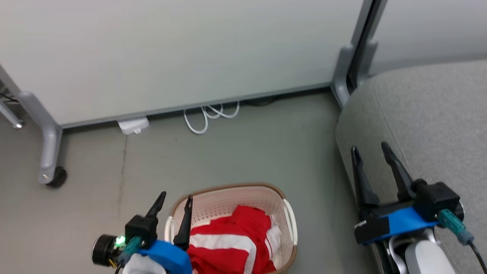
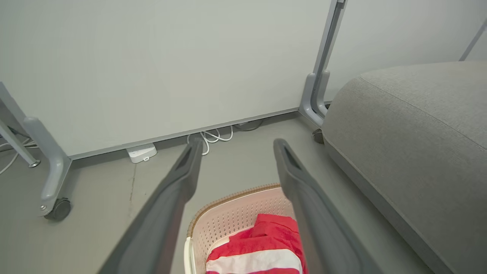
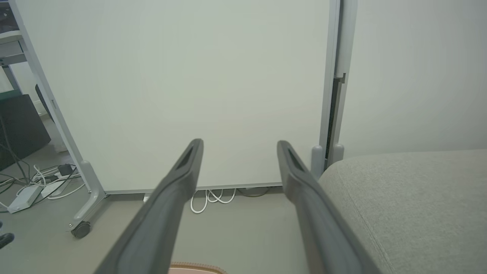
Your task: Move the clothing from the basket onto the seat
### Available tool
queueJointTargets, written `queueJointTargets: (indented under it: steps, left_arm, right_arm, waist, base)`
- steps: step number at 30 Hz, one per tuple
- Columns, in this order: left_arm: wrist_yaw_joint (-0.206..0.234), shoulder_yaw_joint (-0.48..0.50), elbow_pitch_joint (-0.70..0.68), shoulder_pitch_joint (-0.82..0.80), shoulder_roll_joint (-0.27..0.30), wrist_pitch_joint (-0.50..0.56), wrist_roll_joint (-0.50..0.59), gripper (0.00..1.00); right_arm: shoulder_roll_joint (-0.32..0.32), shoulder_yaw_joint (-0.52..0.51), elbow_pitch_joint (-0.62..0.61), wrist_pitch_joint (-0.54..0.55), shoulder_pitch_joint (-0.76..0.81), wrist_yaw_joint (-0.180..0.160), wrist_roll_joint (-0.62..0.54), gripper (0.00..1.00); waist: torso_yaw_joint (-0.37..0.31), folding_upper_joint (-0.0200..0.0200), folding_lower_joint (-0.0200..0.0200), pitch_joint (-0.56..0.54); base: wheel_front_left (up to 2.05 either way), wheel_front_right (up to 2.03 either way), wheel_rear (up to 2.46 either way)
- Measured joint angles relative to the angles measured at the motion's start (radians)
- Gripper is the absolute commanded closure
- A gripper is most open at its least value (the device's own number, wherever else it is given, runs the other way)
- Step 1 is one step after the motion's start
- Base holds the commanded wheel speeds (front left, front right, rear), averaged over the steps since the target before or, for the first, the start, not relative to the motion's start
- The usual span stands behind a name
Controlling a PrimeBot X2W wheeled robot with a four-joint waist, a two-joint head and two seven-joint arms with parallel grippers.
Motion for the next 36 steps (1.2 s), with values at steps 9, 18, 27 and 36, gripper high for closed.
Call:
queueJointTargets:
  steps: [9,18,27,36]
  left_arm:
    - [-0.055,-0.064,0.255,-0.231,0.006,0.064,0.023,0.00]
    - [-0.086,-0.146,0.476,-0.417,0.005,0.117,0.024,0.00]
    - [-0.083,-0.183,0.616,-0.517,0.002,0.110,0.014,0.00]
    - [0.027,-0.218,0.741,-0.568,0.019,0.142,0.058,0.00]
  right_arm:
    - [0.000,0.065,-0.037,-0.024,-0.160,0.000,0.013,0.00]
    - [-0.001,0.122,-0.018,-0.075,-0.294,0.000,0.061,0.00]
    - [-0.001,0.191,0.024,-0.111,-0.370,0.000,0.117,0.00]
    - [-0.001,0.215,0.037,-0.120,-0.414,0.000,0.157,0.00]
  waist:
    - [-0.081,0.0000,0.0001,0.212]
    - [-0.161,0.0000,0.0003,0.449]
    - [-0.235,0.0000,0.0002,0.629]
    - [-0.296,0.0000,0.0001,0.717]
  base:
    - [0.00,0.00,0.00]
    - [0.00,0.00,0.00]
    - [0.00,0.00,0.00]
    - [0.00,0.00,0.00]
